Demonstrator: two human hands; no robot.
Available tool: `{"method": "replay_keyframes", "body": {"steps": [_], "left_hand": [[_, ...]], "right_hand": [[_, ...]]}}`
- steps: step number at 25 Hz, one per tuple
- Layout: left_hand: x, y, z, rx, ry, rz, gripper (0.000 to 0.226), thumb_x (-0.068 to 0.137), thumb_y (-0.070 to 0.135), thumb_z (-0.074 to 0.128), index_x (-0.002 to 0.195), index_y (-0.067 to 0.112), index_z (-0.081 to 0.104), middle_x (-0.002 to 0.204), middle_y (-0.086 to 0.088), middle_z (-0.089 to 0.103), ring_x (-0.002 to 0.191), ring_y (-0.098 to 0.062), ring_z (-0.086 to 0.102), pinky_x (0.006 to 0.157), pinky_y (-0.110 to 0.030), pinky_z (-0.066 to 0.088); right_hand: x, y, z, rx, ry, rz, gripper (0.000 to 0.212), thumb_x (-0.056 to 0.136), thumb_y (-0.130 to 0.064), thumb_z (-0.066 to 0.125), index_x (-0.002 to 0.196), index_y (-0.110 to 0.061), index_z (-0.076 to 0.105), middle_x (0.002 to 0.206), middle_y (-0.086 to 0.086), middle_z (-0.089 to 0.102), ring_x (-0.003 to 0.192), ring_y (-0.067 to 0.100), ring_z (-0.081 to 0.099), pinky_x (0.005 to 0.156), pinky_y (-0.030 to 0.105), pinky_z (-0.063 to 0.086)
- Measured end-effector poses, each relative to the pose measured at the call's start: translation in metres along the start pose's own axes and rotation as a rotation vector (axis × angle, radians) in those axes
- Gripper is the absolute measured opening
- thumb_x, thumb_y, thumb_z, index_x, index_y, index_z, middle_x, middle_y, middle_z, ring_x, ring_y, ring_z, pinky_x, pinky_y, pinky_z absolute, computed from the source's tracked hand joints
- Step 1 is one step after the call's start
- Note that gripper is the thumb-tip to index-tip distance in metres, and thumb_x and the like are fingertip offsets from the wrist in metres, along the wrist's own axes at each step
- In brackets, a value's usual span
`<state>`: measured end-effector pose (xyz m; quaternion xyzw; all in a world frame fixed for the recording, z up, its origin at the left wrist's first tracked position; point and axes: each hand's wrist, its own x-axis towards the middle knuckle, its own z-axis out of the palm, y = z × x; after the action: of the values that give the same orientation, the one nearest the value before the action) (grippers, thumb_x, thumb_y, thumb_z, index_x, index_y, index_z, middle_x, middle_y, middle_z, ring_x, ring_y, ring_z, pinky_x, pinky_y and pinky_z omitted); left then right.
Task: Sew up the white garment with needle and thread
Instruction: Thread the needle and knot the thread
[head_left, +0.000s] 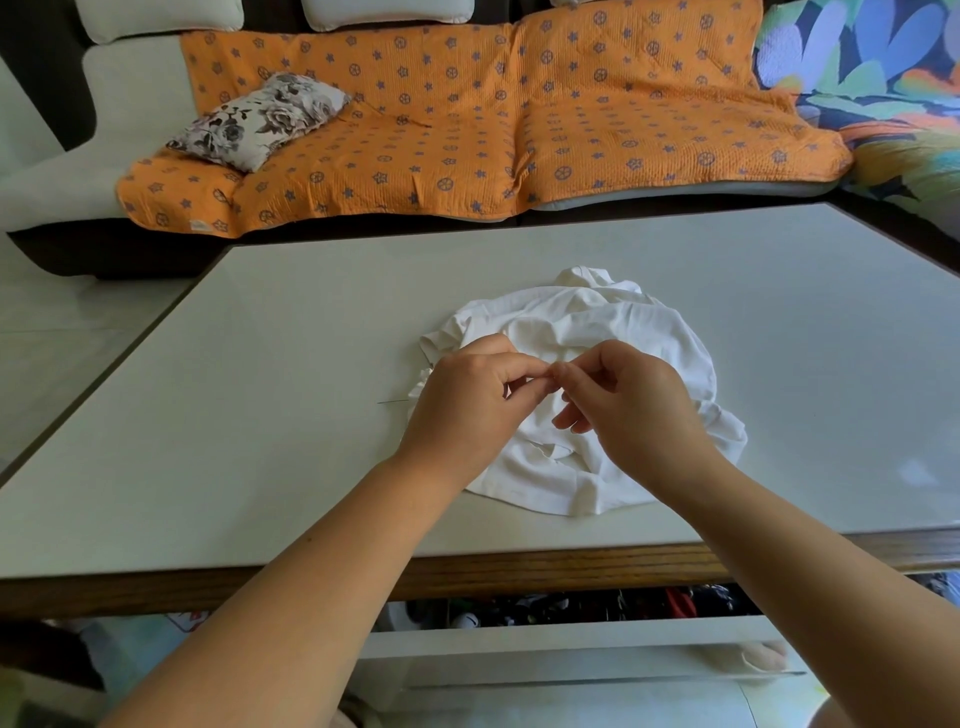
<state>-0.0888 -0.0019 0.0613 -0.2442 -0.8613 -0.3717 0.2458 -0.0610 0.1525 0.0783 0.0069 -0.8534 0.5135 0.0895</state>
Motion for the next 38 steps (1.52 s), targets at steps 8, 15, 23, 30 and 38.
{"method": "replay_keyframes", "body": {"steps": [8, 15, 23, 30, 38], "left_hand": [[0.001, 0.006, -0.007, -0.34, -0.12, -0.36, 0.008, 0.087, 0.024, 0.073, 0.092, 0.02, 0.078, 0.078, 0.009, 0.07, 0.073, 0.002, 0.061, 0.068, -0.008, 0.043], [0.001, 0.011, -0.014, -0.751, -0.237, -0.647, 0.011, 0.092, 0.018, 0.065, 0.095, 0.015, 0.075, 0.054, 0.017, 0.053, 0.053, -0.003, 0.041, 0.064, -0.02, 0.039], [-0.001, 0.011, -0.015, -0.725, -0.203, -0.644, 0.012, 0.092, 0.018, 0.064, 0.09, 0.015, 0.076, 0.052, 0.013, 0.046, 0.055, -0.006, 0.038, 0.064, -0.022, 0.038], [-0.002, 0.015, -0.013, -0.557, -0.155, -0.517, 0.014, 0.095, 0.017, 0.06, 0.09, 0.012, 0.072, 0.053, 0.021, 0.05, 0.055, 0.003, 0.046, 0.062, -0.01, 0.037], [-0.003, 0.015, -0.011, -0.485, -0.111, -0.497, 0.013, 0.093, 0.018, 0.063, 0.088, 0.014, 0.075, 0.073, 0.012, 0.061, 0.062, 0.004, 0.05, 0.066, -0.01, 0.04]], "right_hand": [[0.005, -0.001, -0.008, 0.311, -0.044, 0.108, 0.02, 0.099, -0.027, 0.054, 0.097, -0.013, 0.069, 0.08, 0.007, 0.072, 0.07, 0.018, 0.073, 0.068, 0.03, 0.058], [0.011, 0.007, -0.015, 0.599, -0.429, 0.159, 0.037, 0.082, -0.027, 0.066, 0.112, -0.006, 0.072, 0.106, 0.011, 0.075, 0.099, 0.022, 0.072, 0.082, 0.027, 0.057], [0.008, 0.007, -0.008, 0.569, -0.22, 0.162, 0.008, 0.087, -0.01, 0.07, 0.089, -0.004, 0.075, 0.085, 0.01, 0.076, 0.083, 0.019, 0.073, 0.074, 0.025, 0.057], [0.002, 0.004, -0.002, 0.378, -0.06, 0.081, 0.01, 0.086, -0.015, 0.073, 0.084, -0.006, 0.071, 0.075, 0.005, 0.075, 0.074, 0.012, 0.073, 0.068, 0.02, 0.057], [-0.003, 0.005, 0.004, 0.135, 0.038, -0.095, 0.012, 0.088, -0.017, 0.068, 0.078, -0.02, 0.062, 0.074, -0.003, 0.073, 0.074, 0.006, 0.07, 0.069, 0.014, 0.053]]}}
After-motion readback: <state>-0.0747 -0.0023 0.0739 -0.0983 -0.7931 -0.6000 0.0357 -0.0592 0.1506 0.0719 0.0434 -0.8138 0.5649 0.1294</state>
